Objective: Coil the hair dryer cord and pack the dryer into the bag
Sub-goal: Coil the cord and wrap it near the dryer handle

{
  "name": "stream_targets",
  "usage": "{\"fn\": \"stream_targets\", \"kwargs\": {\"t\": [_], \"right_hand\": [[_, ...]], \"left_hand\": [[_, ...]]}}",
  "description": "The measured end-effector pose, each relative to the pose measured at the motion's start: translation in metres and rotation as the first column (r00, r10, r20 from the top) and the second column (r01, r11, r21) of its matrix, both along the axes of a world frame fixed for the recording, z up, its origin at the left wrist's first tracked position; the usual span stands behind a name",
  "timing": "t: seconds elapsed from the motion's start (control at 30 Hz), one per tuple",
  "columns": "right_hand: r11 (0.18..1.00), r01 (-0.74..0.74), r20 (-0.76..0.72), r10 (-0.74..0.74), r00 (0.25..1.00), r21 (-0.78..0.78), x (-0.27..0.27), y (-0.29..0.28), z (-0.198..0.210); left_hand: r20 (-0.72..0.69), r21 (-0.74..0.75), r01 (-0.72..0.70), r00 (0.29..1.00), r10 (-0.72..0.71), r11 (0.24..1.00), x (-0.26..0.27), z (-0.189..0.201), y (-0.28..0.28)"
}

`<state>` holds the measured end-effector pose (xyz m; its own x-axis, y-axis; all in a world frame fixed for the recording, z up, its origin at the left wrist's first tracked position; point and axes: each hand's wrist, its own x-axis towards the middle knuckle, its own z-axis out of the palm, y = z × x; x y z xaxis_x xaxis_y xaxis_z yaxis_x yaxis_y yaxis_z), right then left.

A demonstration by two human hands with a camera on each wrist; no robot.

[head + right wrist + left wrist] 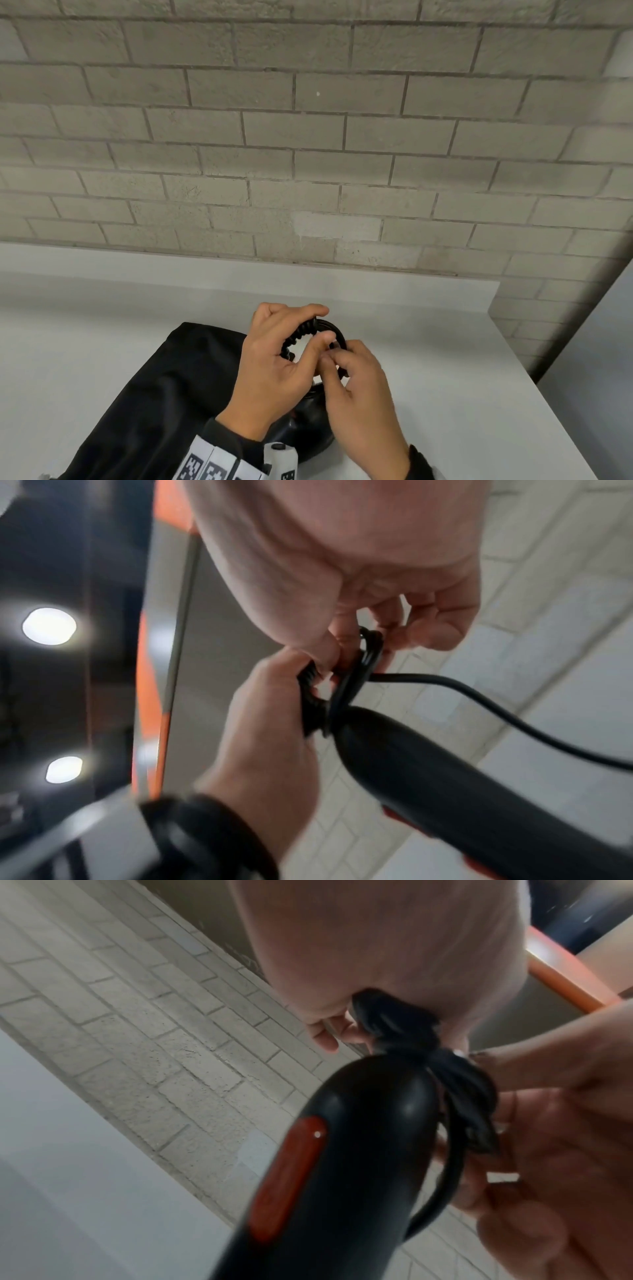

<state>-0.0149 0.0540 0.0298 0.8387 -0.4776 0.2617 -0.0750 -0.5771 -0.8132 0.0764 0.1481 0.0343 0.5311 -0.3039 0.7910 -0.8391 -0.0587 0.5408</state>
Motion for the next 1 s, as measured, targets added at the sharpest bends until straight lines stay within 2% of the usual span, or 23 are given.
{"fn": "stream_targets", "kwargs": {"t": [0.07,0.1,0.17,0.2,0.23,0.27,0.3,0.37,0.4,0.47,0.53,0.6,0.67,0.73,0.8,0.87,0.9,0.93,0.97,1.0], "right_hand": [[0.970,-0.086,0.014,0.085,0.996,0.227,-0.004,-0.005,0.013],[0.925,-0.123,0.018,0.125,0.992,0.359,-0.006,-0.006,0.020],[0.774,-0.192,0.032,0.217,0.976,0.603,-0.010,-0.008,0.033],[0.701,-0.224,0.062,0.249,0.966,0.677,-0.012,-0.010,0.038],[0.662,-0.248,0.087,0.267,0.960,0.707,-0.014,-0.012,0.043],[0.670,-0.263,0.097,0.274,0.957,0.695,-0.016,-0.013,0.046],[0.736,-0.261,0.081,0.271,0.959,0.625,-0.019,-0.015,0.047],[0.919,-0.200,0.033,0.201,0.979,0.340,-0.023,-0.015,0.041],[0.965,-0.156,0.030,0.153,0.988,0.210,-0.026,-0.015,0.038],[0.993,-0.103,0.070,0.099,0.993,0.057,-0.030,-0.013,0.030],[0.991,-0.090,0.150,0.074,0.986,0.100,-0.033,-0.010,0.025],[0.962,-0.118,0.175,0.076,0.982,0.246,-0.035,-0.008,0.022],[0.897,-0.159,0.169,0.096,0.981,0.413,-0.037,-0.010,0.022],[0.769,-0.225,0.196,0.132,0.972,0.598,-0.038,-0.015,0.024],[0.532,-0.320,0.270,0.171,0.947,0.784,-0.041,-0.020,0.025],[0.287,-0.397,0.359,0.177,0.916,0.872,-0.045,-0.022,0.026],[0.196,-0.414,0.386,0.166,0.907,0.889,-0.047,-0.022,0.026],[0.152,-0.417,0.394,0.157,0.905,0.896,-0.049,-0.022,0.024],[0.174,-0.421,0.396,0.164,0.904,0.890,-0.050,-0.024,0.021],[0.272,-0.422,0.381,0.192,0.905,0.865,-0.051,-0.025,0.018]], "left_hand": [[-0.007,0.003,0.011,1.000,-0.011,1.000,0.002,-0.001,0.001],[-0.010,-0.005,0.009,1.000,-0.009,1.000,0.003,-0.001,0.001],[-0.014,-0.026,-0.005,1.000,0.004,1.000,0.004,-0.001,0.002],[-0.014,-0.035,-0.013,1.000,0.013,0.999,0.003,-0.001,0.002],[-0.013,-0.042,-0.020,1.000,0.020,0.999,0.003,-0.002,0.003],[-0.011,-0.048,-0.026,1.000,0.026,0.998,0.004,-0.002,0.003],[-0.014,-0.056,-0.035,0.999,0.034,0.998,0.005,-0.003,0.003],[-0.030,-0.069,-0.061,0.998,0.059,0.996,0.009,-0.005,0.003],[-0.037,-0.068,-0.071,0.997,0.068,0.995,0.010,-0.005,0.003],[-0.026,-0.059,-0.076,0.997,0.074,0.995,0.010,-0.005,0.002],[0.000,-0.052,-0.071,0.997,0.071,0.996,0.007,-0.005,0.001],[0.024,-0.048,-0.070,0.997,0.071,0.996,0.005,-0.005,0.000],[0.048,-0.044,-0.073,0.996,0.075,0.996,0.005,-0.005,-0.001],[0.066,-0.040,-0.077,0.995,0.080,0.996,0.005,-0.005,-0.001],[0.070,-0.038,-0.077,0.994,0.079,0.996,0.004,-0.005,-0.002],[0.070,-0.041,-0.064,0.995,0.066,0.997,0.002,-0.005,-0.003],[0.069,-0.040,-0.052,0.996,0.055,0.998,0.001,-0.005,-0.004],[0.072,-0.033,-0.039,0.997,0.042,0.999,0.000,-0.005,-0.005],[0.077,-0.025,-0.028,0.997,0.030,0.999,-0.002,-0.005,-0.006],[0.082,-0.018,-0.020,0.996,0.022,1.000,-0.003,-0.005,-0.007]]}}
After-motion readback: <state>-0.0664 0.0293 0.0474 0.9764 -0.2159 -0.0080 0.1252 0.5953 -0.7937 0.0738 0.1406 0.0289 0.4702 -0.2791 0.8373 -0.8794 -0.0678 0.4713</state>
